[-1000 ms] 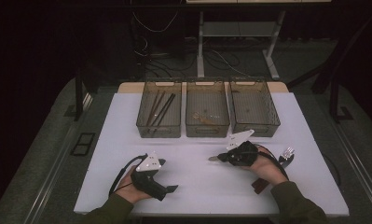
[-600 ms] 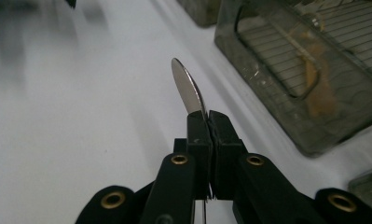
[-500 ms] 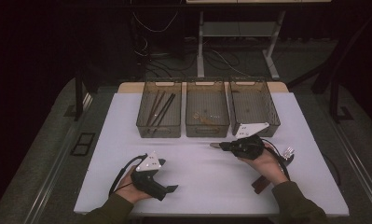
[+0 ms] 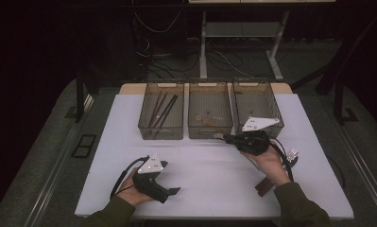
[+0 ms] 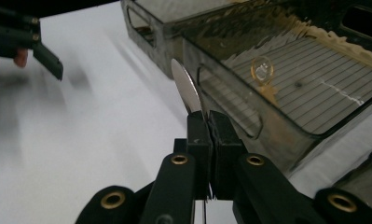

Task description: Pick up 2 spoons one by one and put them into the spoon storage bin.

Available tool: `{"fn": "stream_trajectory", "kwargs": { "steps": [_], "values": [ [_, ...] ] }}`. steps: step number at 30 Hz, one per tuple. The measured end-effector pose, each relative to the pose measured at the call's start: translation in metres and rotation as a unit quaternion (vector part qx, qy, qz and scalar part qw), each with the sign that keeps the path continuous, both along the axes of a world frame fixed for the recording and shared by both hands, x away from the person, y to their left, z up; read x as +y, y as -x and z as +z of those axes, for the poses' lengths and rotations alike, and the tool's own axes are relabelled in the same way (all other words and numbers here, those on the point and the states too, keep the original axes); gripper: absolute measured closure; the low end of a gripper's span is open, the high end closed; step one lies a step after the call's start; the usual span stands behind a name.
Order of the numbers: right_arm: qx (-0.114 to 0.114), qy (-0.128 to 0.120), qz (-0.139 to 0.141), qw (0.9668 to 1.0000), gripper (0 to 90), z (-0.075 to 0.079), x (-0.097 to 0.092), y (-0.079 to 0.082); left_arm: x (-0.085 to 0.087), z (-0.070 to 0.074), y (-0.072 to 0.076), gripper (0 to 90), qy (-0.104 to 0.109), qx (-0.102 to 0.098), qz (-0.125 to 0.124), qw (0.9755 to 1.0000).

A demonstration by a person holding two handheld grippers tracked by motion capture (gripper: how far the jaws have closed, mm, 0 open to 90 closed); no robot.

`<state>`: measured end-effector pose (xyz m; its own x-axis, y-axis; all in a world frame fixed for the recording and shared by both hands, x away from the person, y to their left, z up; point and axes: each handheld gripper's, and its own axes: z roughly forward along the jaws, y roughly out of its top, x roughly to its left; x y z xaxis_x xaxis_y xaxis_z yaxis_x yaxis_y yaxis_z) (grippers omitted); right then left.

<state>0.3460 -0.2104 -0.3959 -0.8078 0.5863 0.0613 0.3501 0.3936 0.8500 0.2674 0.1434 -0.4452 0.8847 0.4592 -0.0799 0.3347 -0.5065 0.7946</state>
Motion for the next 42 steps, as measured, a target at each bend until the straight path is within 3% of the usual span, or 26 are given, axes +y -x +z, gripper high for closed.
{"fn": "stream_trajectory", "kwargs": {
  "steps": [11, 16, 20, 26, 42],
  "values": [
    [-0.01, -0.027, -0.047, 0.9985, 88.3, 0.022, 0.001, -0.017, 0.002, 0.0, -0.001, 0.0, 0.002, -0.001, 0.0, 1.0],
    [-0.012, -0.037, -0.063, 0.9972, 88.3, 0.037, 0.006, -0.034, 0.002, 0.001, 0.0, 0.0, 0.005, -0.001, 0.001, 1.0],
    [-0.015, -0.044, -0.074, 0.9962, 88.3, 0.049, 0.011, -0.048, 0.001, 0.001, 0.001, 0.0, 0.019, 0.002, 0.015, 0.9997],
    [-0.019, -0.052, -0.094, 0.994, 88.3, 0.059, 0.019, -0.068, 0.003, 0.002, 0.0, 0.0, 0.026, 0.001, 0.023, 0.9994],
    [-0.012, -0.034, -0.136, 0.99, 88.3, 0.067, 0.052, -0.119, 0.002, 0.003, -0.001, 0.0, 0.028, -0.003, 0.015, 0.9995]
  ]
}}
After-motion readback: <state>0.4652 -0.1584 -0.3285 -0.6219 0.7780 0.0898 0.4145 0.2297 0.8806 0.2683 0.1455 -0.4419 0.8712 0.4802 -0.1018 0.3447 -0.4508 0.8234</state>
